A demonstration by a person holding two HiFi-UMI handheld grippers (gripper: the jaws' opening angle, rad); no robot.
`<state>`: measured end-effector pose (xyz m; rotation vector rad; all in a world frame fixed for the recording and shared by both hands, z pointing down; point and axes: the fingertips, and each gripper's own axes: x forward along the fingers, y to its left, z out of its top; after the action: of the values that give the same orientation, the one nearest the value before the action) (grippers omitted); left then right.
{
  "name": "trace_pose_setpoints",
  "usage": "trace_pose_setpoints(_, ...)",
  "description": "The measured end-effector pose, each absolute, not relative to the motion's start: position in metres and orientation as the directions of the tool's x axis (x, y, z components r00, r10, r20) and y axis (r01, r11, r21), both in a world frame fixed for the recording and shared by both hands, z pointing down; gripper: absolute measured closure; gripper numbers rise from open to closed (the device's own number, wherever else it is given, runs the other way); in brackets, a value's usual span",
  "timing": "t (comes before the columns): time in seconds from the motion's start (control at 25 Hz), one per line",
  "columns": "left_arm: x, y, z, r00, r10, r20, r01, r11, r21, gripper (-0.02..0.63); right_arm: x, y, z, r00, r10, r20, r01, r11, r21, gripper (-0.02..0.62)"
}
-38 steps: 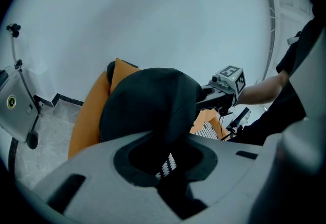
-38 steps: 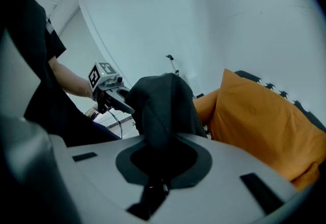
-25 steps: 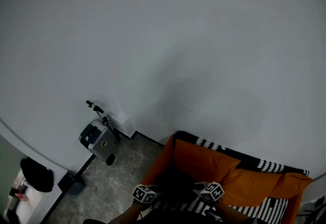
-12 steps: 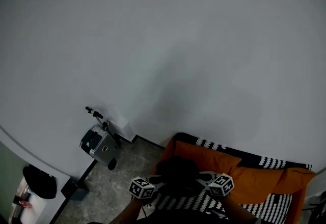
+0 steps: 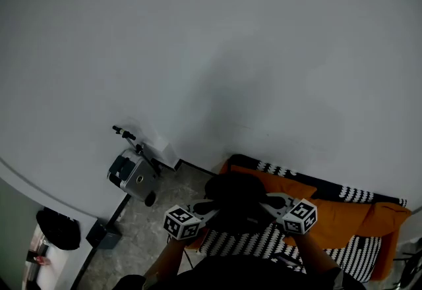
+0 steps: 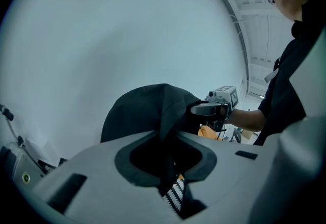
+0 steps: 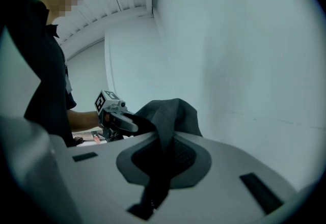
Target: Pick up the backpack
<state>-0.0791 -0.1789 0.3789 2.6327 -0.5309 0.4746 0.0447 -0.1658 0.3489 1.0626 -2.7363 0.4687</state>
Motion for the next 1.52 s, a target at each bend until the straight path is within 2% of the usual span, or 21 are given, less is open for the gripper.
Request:
trace_pose_setpoints(0.84, -0.048, -0.185, 0.240, 0.920, -0.316, 0.233, -0.343, -0.936, 0.082, 0.540, 0.065, -0.158, 0.198, -0.716, -0.698, -0.005, -0.696, 0.715, -0.065, 0.565)
trace_pose_setpoints(1.52, -0.031, -0.168, 0.133, 0.957, -0.275, 0.091, -0.268, -0.960, -0.085, 0.540, 0.073, -0.128, 0.105, -0.704, -0.696, -0.145, -0.710, 0.694, 0.118, 0.565)
